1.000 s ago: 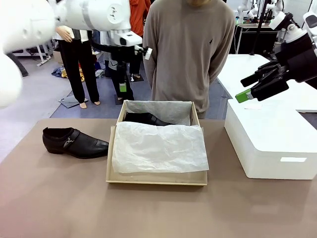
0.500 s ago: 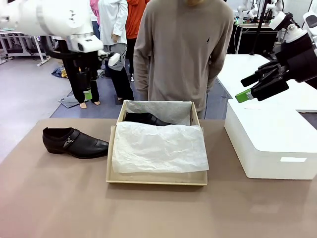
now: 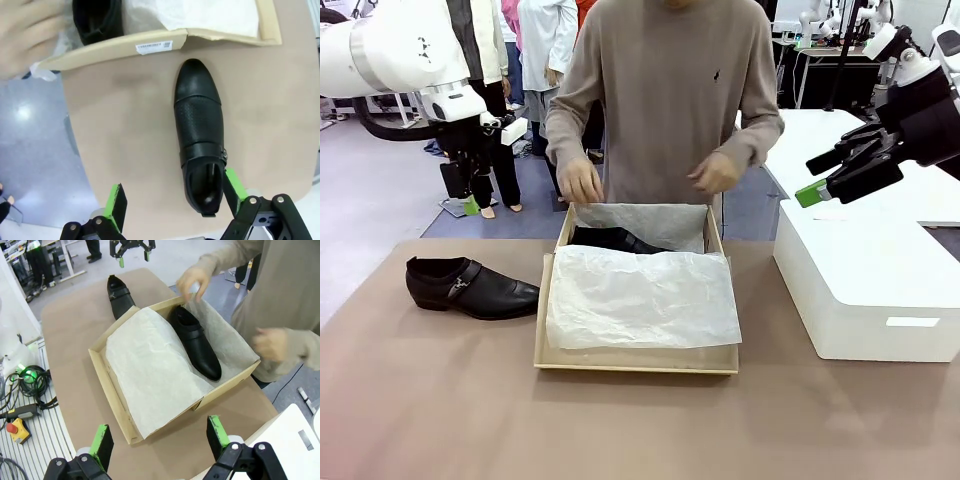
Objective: Pack the shoes into the box.
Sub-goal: Place the other shoe of the Shoes into the Shoes Box.
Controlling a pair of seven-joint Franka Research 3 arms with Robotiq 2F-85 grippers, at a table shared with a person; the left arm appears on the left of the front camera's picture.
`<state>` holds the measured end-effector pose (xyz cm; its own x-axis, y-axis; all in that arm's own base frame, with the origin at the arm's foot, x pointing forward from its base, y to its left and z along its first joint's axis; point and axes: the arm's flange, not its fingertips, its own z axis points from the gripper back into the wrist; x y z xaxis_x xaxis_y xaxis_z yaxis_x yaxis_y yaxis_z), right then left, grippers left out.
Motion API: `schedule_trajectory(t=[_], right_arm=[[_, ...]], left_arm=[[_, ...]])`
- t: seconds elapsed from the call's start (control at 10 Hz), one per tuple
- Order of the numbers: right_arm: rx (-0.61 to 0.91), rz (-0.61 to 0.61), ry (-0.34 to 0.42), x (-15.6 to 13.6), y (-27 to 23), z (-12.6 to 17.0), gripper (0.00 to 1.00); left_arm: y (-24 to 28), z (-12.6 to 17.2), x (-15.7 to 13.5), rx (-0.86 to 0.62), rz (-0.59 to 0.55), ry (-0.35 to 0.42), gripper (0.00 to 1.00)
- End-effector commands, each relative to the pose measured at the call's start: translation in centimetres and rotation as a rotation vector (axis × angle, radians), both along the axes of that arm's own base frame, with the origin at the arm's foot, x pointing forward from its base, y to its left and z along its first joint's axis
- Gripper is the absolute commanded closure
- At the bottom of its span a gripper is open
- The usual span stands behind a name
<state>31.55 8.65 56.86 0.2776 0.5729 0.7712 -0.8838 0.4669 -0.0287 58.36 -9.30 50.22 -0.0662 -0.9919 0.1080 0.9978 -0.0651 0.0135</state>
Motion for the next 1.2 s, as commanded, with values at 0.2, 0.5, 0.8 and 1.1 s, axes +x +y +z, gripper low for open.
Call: schedule_trajectory(t=[0.2, 0.5, 0.8, 1.1], right_arm=[[0.018, 0.026, -0.015, 0.3, 0.0, 0.0, 0.00], [0.018, 0.026, -0.015, 0.3, 0.0, 0.0, 0.00], [0.018, 0.026, -0.015, 0.3, 0.0, 0.0, 0.00], [0.018, 0.026, -0.015, 0.3, 0.0, 0.0, 0.00]], left_arm=[[-1.2, 0.5, -0.1, -0.002, -0.018, -0.009, 0.00], [-1.2, 0.5, -0.1, -0.002, -0.018, -0.009, 0.00], [-1.0, -0.2, -0.7, 0.002, -0.015, -0.004, 0.00], [1.2, -2.1, -2.1, 0.040, -0.022, -0.004, 0.00]])
